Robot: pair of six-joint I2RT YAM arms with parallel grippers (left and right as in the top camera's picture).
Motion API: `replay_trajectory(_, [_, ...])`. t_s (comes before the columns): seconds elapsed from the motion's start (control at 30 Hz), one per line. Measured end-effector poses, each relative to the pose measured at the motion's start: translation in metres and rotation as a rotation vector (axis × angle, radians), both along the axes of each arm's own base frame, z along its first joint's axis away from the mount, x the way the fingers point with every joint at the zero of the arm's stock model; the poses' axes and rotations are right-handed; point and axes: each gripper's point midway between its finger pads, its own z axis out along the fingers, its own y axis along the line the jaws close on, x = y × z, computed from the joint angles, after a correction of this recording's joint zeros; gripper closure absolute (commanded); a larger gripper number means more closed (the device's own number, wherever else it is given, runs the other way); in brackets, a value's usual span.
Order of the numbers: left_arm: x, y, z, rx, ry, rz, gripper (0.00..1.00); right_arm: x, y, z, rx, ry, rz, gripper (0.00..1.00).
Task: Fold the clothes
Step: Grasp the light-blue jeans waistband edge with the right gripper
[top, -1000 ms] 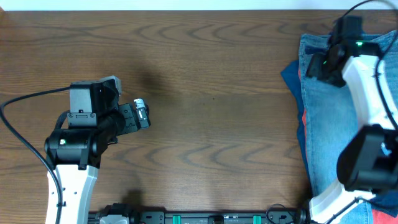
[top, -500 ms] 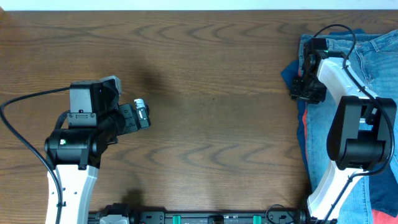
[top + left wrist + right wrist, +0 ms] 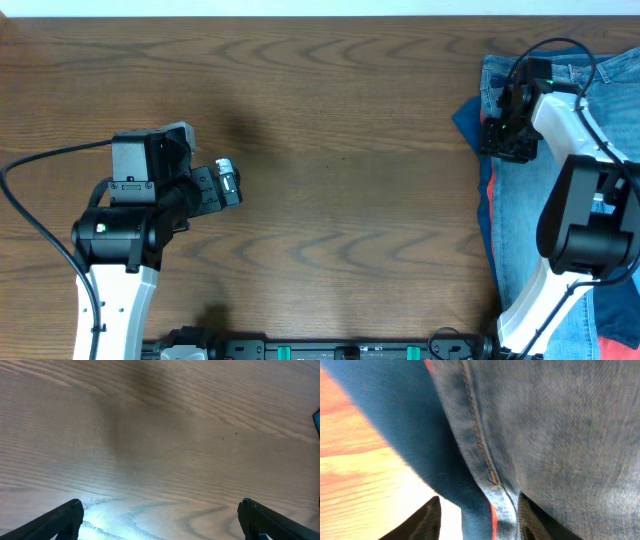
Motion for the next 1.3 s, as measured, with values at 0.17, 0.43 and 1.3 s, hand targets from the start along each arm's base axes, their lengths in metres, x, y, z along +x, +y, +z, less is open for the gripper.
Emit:
replay_trajectory(0.17, [0.000, 0.000, 0.000, 0.000, 0.000, 0.000, 0.00, 0.015, 0.000, 0.028, -0.003, -0.109, 0.007, 0.47])
replay_trajectory(0.43, [0.000, 0.000, 0.000, 0.000, -0.001, 0.000, 0.00, 0.019, -0.017, 0.038, -0.100, -0.128, -0.078, 0.60])
replay_trajectory(1.3, [0.001, 0.000, 0.000, 0.000, -0.003, 0.000, 0.00, 0.012, -0.020, -0.006, -0.217, -0.012, -0.100, 0.99])
